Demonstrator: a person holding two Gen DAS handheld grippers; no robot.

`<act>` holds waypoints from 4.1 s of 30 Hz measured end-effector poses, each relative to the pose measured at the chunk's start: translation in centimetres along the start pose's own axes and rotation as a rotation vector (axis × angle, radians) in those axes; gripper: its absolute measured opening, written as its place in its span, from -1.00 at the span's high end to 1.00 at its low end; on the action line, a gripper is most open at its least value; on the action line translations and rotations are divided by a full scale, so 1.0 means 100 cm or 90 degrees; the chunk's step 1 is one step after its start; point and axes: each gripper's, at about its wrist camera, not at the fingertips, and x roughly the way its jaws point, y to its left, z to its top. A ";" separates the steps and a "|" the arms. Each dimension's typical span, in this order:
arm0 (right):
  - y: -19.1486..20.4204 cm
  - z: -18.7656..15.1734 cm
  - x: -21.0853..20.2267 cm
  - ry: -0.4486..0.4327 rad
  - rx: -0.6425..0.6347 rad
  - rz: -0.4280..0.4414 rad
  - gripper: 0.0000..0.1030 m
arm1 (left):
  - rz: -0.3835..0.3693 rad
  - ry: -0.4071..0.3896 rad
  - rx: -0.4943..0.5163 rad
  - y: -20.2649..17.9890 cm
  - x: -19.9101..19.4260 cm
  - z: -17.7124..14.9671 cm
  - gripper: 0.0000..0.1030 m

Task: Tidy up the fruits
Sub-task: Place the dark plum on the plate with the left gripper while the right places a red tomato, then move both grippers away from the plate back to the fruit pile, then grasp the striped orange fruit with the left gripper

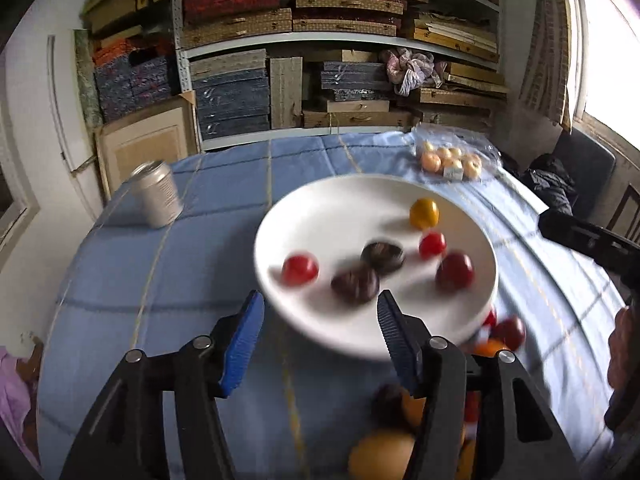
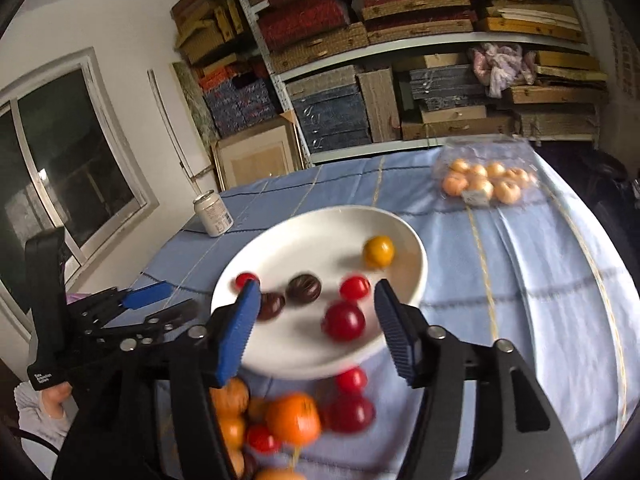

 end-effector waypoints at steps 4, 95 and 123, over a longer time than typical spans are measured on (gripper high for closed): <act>-0.014 -0.033 -0.030 -0.035 0.032 -0.007 -0.39 | -0.010 0.000 -0.003 -0.008 -0.012 -0.030 -0.29; -0.019 -0.056 -0.035 -0.022 0.055 0.000 -0.75 | 0.025 0.031 -0.117 0.076 0.040 -0.042 -0.71; -0.016 -0.061 -0.026 -0.006 0.026 -0.009 -0.75 | -0.048 0.069 -0.145 0.081 0.059 -0.038 0.20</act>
